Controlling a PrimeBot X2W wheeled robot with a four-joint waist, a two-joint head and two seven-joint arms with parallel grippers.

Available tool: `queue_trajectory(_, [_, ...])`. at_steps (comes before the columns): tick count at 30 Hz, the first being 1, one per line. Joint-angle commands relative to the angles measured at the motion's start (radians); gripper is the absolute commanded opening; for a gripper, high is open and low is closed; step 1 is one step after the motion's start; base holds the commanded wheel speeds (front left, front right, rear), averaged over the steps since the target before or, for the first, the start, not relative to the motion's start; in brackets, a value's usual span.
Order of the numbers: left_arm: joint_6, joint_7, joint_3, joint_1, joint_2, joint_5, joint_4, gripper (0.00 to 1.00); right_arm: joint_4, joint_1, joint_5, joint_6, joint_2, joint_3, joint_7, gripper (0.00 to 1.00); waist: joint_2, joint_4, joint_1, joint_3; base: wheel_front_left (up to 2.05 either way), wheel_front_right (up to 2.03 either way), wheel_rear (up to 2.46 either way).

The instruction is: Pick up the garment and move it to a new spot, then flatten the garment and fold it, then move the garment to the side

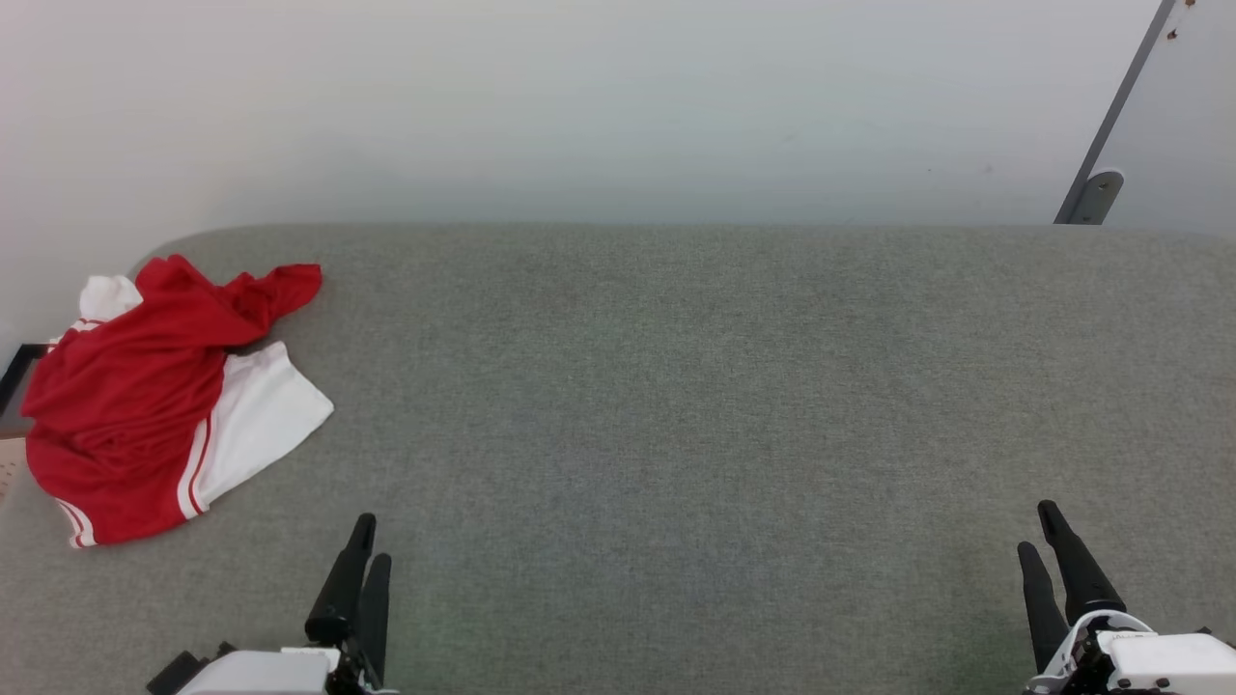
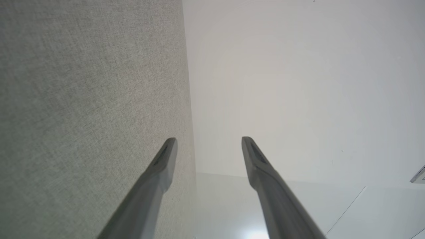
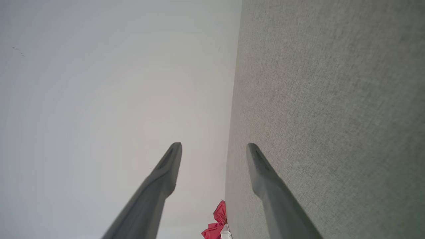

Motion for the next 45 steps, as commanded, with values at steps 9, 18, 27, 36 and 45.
queue_trajectory(9, [0.011,-0.040,-0.032,-0.023,0.011,0.044,-0.062,1.00,-0.023,-0.049,-0.029,0.000,-0.015,0.038,-0.035,1.00,0.0000,-0.001,0.0000,-0.001,0.00,0.00,0.00])
queue_trajectory(18, [0.024,-0.083,-0.063,-0.026,0.033,0.118,-0.087,1.00,-0.022,-0.067,-0.094,0.000,-0.044,0.082,-0.083,1.00,0.0000,0.000,0.0000,-0.003,0.00,0.00,0.00])
queue_trajectory(27, [0.055,-0.126,-0.099,-0.029,0.081,0.259,-0.102,1.00,-0.008,-0.095,-0.222,0.000,-0.090,0.137,-0.128,1.00,0.0000,-0.002,0.0000,-0.007,0.00,0.00,0.00])
queue_trajectory(36, [0.095,-0.163,-0.130,-0.028,0.125,0.438,-0.116,1.00,0.025,-0.121,-0.427,0.000,-0.114,0.156,-0.164,1.00,0.0000,-0.006,0.0000,-0.012,0.00,0.00,0.00])
queue_trajectory(45, [0.122,-0.193,-0.154,-0.025,0.155,0.626,-0.134,1.00,0.041,-0.135,-0.643,0.000,-0.103,0.135,-0.183,1.00,0.0000,-0.010,0.0000,-0.014,0.00,0.00,0.00])
